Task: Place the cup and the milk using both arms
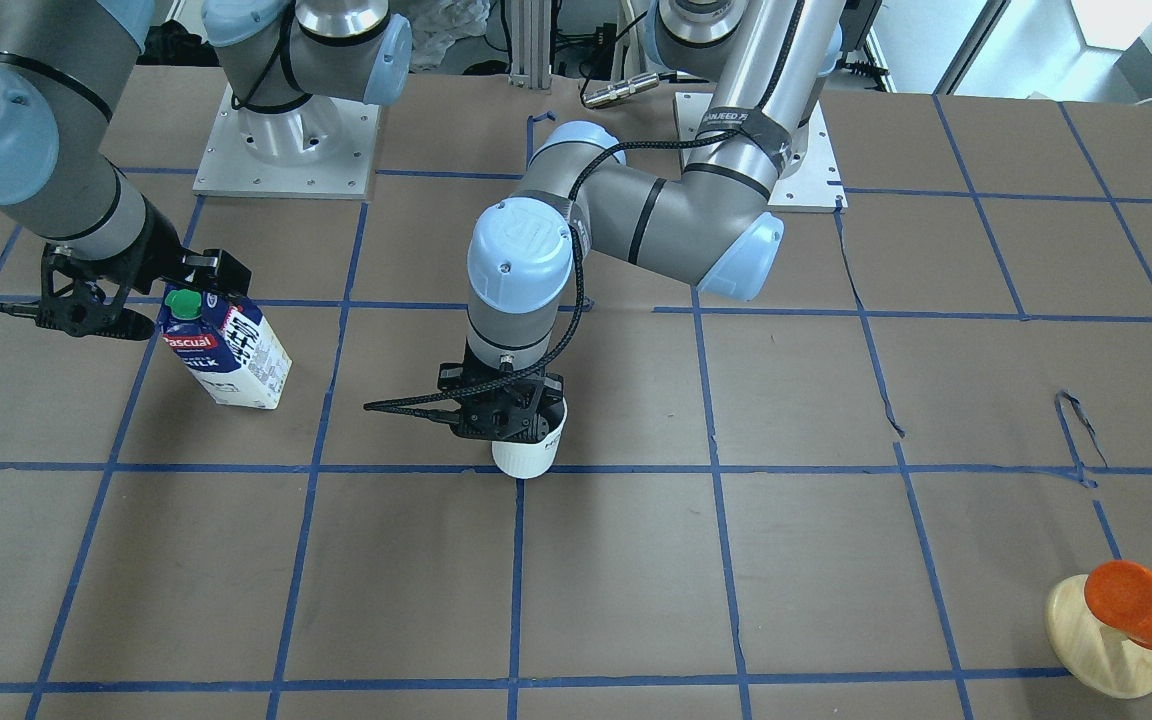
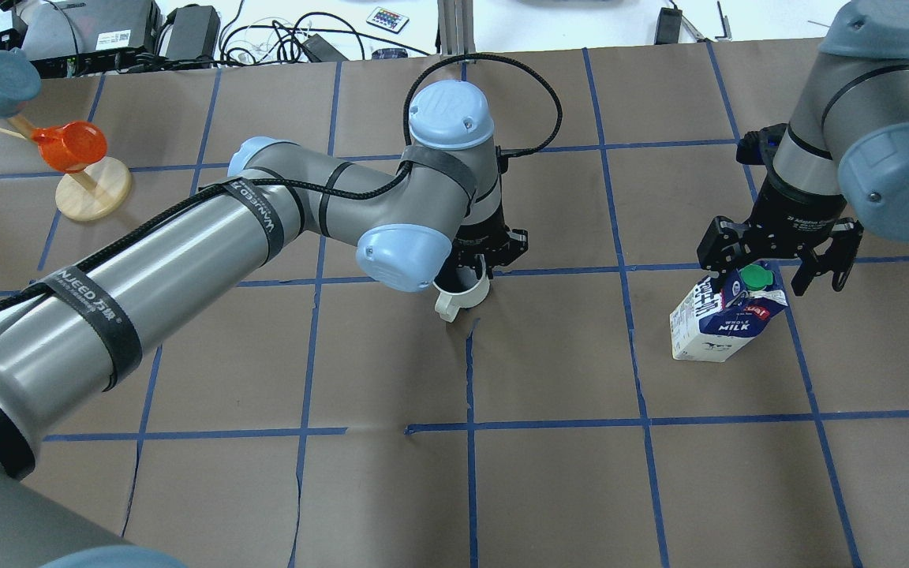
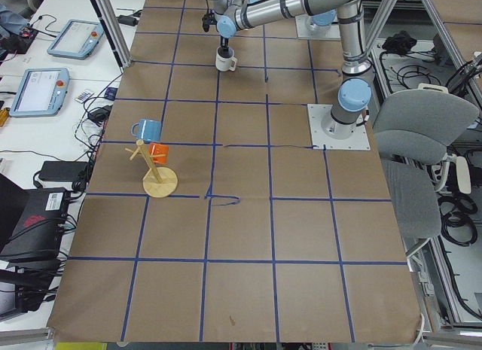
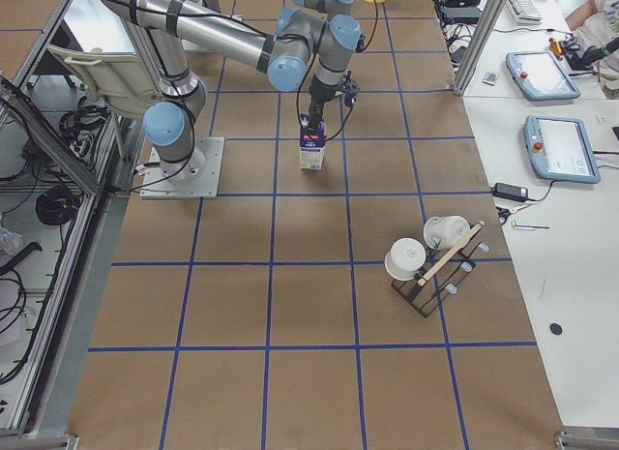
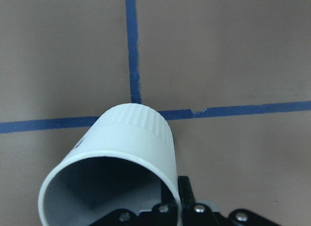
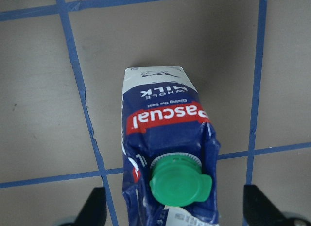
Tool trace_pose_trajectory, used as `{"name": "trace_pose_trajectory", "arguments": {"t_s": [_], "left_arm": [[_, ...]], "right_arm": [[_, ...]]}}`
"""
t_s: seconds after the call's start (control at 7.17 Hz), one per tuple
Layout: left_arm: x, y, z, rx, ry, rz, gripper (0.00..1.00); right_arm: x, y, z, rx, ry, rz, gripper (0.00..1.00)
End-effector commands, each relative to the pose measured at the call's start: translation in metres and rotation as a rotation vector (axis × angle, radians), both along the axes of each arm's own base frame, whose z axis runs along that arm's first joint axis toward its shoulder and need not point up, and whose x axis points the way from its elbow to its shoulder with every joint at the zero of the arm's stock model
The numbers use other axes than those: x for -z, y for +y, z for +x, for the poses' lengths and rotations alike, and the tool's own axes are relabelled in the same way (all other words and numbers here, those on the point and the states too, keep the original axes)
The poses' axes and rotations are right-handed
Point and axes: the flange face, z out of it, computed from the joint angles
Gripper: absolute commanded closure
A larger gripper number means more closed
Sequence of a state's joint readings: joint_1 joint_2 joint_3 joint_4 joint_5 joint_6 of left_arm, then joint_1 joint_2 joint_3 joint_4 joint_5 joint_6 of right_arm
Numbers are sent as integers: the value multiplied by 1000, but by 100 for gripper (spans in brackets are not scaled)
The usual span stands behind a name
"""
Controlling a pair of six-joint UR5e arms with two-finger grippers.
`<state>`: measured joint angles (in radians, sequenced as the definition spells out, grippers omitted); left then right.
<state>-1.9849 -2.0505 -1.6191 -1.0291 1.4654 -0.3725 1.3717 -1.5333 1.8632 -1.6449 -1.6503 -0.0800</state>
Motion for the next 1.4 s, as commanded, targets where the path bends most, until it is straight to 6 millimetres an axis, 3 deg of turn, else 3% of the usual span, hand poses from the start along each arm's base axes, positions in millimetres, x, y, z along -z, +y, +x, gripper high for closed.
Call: {"name": "trace_pose_trajectory", "arguments": {"t_s": [0.0,0.14,0.28,0.56,0.7,0.98,1.26], "left_arm": [[-13,-16,12,-49,24,-41,0],[-36,-37,36,-81,36,-77,0],[-61,-55,70,-115,38,-98,0],[-107,-66,160,-61,16,-105,0],[-123,-55,187,-34,5,-79,0],[-170,-20,203,21,-50,-37,0],[-228,5,209,20,-72,-41,0]], "right_arm": [[15,1,-1,-5,-1,-21,0],[18,-1,-2,-49,-5,-43,25],[16,-2,-2,-89,-16,-45,60],[10,-5,-2,-97,-16,-63,65],[2,-10,-2,-95,-21,-85,67],[-31,-29,0,-92,-26,-150,66],[-40,-48,16,-73,-156,-190,65]]}}
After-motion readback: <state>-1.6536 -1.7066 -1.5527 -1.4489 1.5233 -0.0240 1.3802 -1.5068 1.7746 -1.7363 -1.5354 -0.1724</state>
